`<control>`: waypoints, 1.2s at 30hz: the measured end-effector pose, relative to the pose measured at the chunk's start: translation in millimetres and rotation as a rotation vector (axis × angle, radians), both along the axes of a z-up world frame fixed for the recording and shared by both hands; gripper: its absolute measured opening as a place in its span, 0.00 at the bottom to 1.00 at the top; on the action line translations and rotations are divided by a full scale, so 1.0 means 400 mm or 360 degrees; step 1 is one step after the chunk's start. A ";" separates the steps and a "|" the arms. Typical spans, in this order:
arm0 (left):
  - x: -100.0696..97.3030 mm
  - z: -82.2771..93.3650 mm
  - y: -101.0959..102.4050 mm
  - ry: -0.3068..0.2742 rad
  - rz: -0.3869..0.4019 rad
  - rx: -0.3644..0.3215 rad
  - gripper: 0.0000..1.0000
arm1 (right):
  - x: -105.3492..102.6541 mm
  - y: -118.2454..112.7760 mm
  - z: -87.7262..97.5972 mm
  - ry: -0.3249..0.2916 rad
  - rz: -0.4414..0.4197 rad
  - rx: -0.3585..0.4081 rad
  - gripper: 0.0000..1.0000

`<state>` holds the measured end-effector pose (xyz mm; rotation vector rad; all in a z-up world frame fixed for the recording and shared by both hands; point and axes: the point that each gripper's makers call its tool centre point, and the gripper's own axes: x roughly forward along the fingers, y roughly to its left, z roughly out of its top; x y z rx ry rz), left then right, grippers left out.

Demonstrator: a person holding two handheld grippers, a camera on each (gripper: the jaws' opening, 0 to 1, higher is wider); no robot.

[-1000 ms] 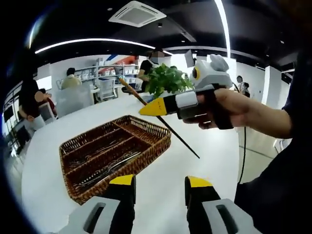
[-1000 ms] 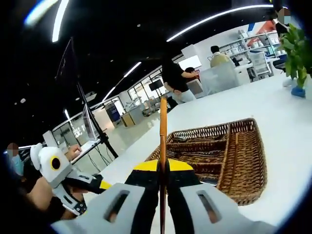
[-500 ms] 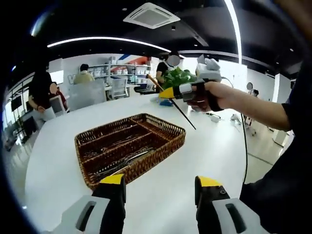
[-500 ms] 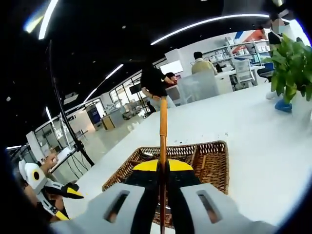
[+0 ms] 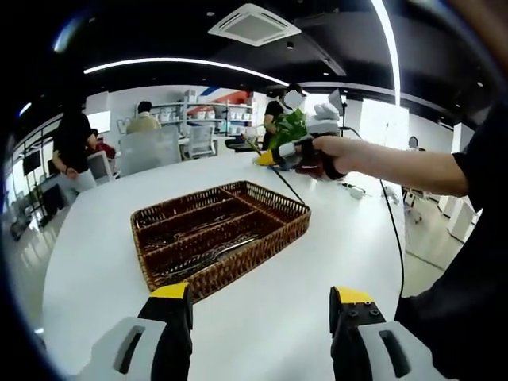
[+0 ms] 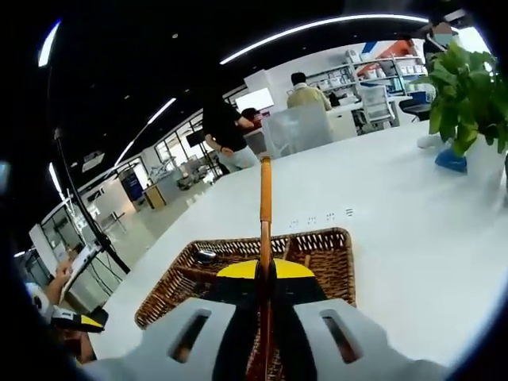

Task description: Arrange the knives, forks, and spoons in their matching storage slots by inserting each utensil handle-first until every utensil is classified and aligned in the correct compartment

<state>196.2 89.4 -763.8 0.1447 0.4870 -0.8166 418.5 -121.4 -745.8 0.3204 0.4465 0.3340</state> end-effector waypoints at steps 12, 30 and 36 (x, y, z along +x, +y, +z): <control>-0.010 -0.010 0.021 0.0007 0.0033 -0.0007 0.82 | 0.040 0.015 -0.096 0.0177 -0.0050 -0.0055 0.03; -0.020 -0.024 0.038 0.0022 0.0064 0.0009 0.93 | 0.020 0.001 -0.196 0.0363 -0.0140 -0.0068 0.03; -0.015 -0.017 0.043 -0.0002 0.0082 0.0002 0.98 | 0.015 0.005 -0.221 0.0392 -0.0156 -0.0168 0.03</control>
